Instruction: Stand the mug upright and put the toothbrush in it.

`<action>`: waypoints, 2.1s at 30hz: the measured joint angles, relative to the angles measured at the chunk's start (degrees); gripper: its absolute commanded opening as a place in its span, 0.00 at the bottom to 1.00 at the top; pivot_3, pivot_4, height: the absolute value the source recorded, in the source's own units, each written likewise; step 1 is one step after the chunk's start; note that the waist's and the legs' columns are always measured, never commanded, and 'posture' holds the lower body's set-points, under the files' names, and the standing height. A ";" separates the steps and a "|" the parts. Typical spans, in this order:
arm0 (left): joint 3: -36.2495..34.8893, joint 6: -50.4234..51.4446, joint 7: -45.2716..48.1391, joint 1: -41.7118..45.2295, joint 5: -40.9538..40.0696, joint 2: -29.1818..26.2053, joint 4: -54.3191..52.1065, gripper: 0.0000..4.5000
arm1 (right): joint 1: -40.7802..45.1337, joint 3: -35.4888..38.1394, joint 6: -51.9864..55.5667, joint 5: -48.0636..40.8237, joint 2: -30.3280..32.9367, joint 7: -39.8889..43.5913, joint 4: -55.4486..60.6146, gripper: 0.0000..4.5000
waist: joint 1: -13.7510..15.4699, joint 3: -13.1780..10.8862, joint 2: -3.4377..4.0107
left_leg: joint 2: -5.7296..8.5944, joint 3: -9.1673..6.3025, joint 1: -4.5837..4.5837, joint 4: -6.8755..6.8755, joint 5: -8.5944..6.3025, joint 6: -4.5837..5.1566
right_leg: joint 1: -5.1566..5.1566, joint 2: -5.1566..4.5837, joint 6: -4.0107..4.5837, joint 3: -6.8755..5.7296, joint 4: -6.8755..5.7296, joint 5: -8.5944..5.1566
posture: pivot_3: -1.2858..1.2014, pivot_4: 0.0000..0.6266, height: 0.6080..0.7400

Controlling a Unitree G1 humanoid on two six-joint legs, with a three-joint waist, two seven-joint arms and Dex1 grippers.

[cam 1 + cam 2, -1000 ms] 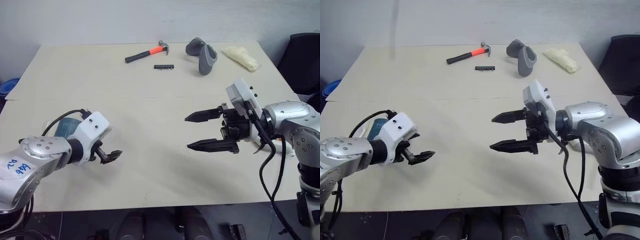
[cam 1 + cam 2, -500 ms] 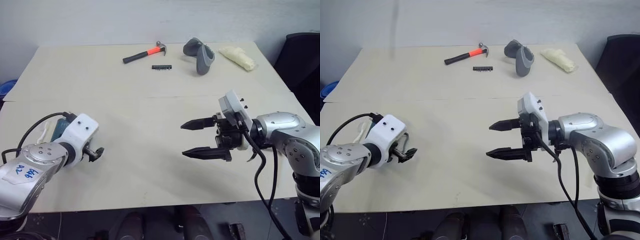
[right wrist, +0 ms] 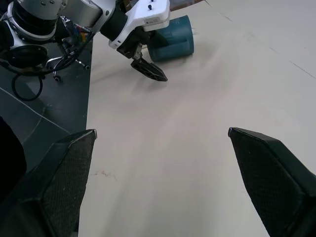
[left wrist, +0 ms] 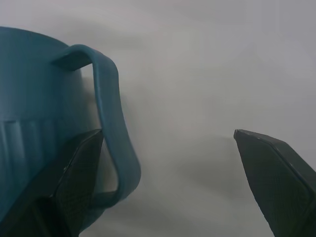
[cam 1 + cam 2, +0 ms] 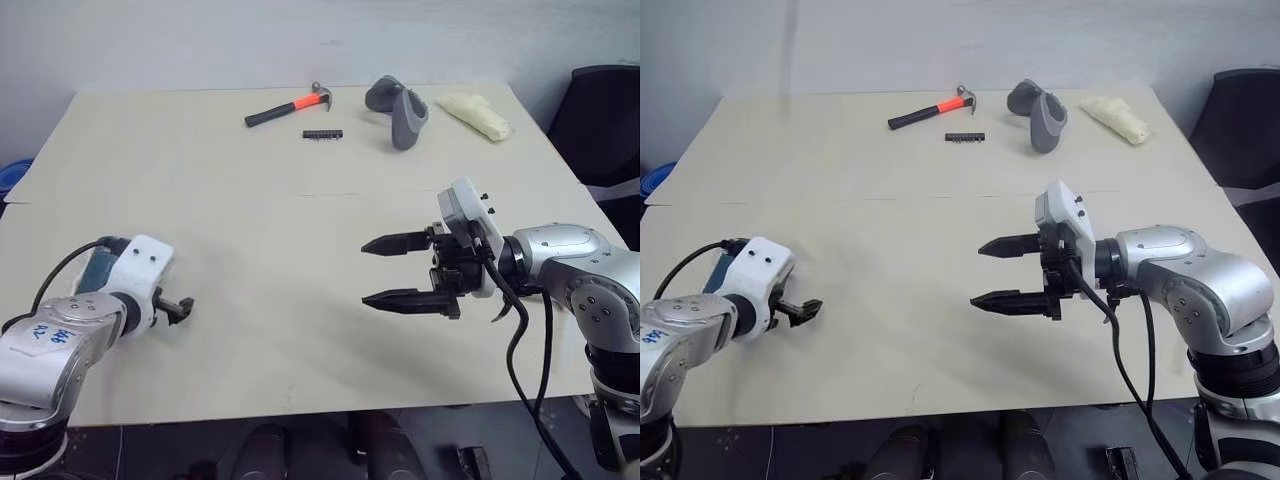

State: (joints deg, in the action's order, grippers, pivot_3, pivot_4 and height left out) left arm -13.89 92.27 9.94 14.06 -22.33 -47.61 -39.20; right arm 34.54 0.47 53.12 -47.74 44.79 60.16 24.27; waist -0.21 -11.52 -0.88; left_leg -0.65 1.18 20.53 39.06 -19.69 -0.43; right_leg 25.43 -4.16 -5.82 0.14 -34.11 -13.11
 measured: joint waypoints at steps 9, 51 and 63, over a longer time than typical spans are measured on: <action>-2.05 0.13 0.94 -0.73 0.70 2.74 1.76 0.74 | 0.75 -0.45 -1.72 0.77 0.04 1.62 -0.22 1.00 | 0.10 0.03 -0.06 | -0.03 -0.01 0.01 0.00 0.00 0.00 | 0.00 -0.13 0.00 -0.06 0.00 0.00 | 0.52 0.24 1.00; -5.27 0.02 6.56 -3.70 1.22 -3.52 -0.14 0.58 | 0.17 -2.48 -2.98 2.24 -1.84 1.62 -1.48 1.00 | 0.03 0.04 -0.09 | -0.09 -0.02 0.01 -0.02 -0.02 0.01 | 0.04 -0.27 0.03 -0.15 -0.01 -0.02 | 0.52 0.24 1.00; -6.38 -2.61 7.79 -4.04 1.43 -0.58 5.66 0.13 | 0.35 -2.47 -3.18 2.48 -1.83 1.38 -2.17 1.00 | 0.03 0.04 -0.10 | -0.11 -0.03 0.01 -0.03 -0.02 0.02 | 0.04 -0.30 0.03 -0.17 -0.01 -0.02 | 0.52 0.24 1.00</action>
State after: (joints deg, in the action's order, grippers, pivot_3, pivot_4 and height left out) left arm -20.27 89.66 17.72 10.01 -20.90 -48.19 -33.54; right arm 34.89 -2.00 49.94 -45.26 42.95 61.53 22.10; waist -0.18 -11.48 -0.98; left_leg -0.76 1.16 20.54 39.03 -19.70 -0.42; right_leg 25.47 -4.46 -5.79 -0.03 -34.13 -13.12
